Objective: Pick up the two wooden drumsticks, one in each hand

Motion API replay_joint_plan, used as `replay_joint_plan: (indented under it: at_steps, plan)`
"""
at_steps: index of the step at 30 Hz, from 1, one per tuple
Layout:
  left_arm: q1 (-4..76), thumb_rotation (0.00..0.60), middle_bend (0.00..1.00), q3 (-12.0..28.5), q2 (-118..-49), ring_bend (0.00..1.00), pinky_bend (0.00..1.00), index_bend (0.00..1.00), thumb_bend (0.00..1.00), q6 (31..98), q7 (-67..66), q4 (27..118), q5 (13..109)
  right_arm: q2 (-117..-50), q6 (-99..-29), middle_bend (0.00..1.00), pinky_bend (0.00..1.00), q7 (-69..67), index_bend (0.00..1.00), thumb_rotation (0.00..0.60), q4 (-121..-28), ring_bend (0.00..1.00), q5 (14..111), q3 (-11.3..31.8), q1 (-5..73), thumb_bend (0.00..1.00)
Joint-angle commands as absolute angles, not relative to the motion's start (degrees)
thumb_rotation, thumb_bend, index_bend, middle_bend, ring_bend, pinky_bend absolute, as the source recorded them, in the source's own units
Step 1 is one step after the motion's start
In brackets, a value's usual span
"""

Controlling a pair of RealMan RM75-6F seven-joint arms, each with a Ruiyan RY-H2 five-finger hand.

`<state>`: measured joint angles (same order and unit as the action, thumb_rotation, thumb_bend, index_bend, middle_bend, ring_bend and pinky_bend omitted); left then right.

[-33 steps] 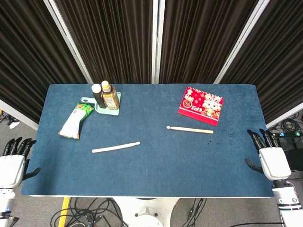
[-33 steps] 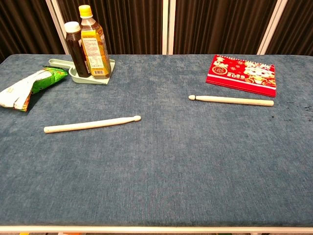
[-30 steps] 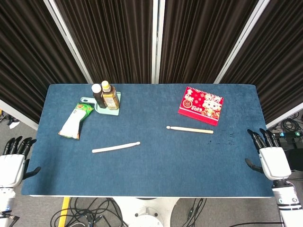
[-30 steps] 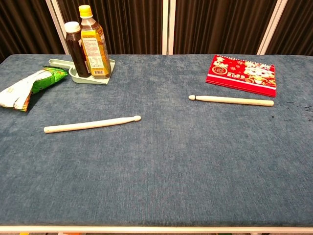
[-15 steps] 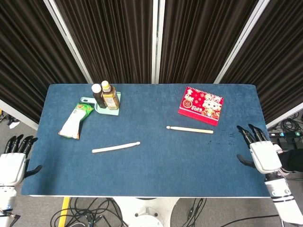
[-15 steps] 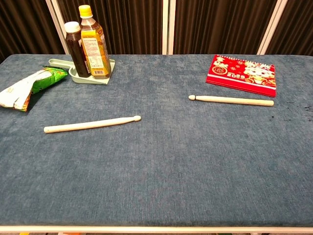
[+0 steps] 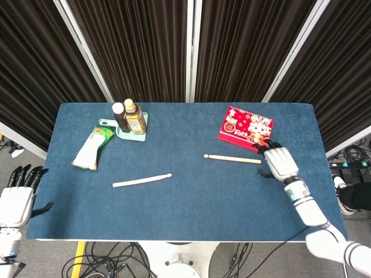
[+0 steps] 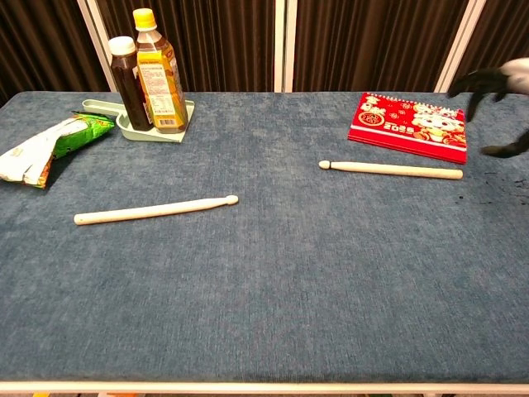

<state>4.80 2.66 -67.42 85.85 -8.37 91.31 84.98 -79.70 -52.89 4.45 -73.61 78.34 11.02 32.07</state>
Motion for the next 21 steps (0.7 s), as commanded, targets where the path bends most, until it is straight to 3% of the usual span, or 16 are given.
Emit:
replay_joint_plan:
  at_steps: [1, 9, 21]
  plan:
    - [4.7, 0.600, 0.15, 2.6, -67.2, 0.05, 0.09, 0.17, 0.10, 85.7, -8.3, 91.5, 84.7, -86.6, -48.8, 0.40, 0.26, 9.7, 0.25, 0.600, -65.3, 0.15, 75.0, 11.6, 36.6, 0.11]
    - [4.9, 0.600, 0.15, 2.5, -67.1, 0.05, 0.09, 0.17, 0.10, 84.7, -7.6, 91.4, 84.1, -94.7, -48.5, 0.45, 0.26, 13.8, 0.36, 0.600, -54.9, 0.18, 73.2, 10.4, 38.3, 0.10]
    - [5.0, 0.600, 0.15, 2.3, -67.7, 0.05, 0.09, 0.18, 0.10, 83.8, -6.3, 90.3, 83.6, -100.6, -47.3, 0.51, 0.27, 12.4, 0.46, 0.600, -45.0, 0.22, 73.3, 9.2, 39.5, 0.20]
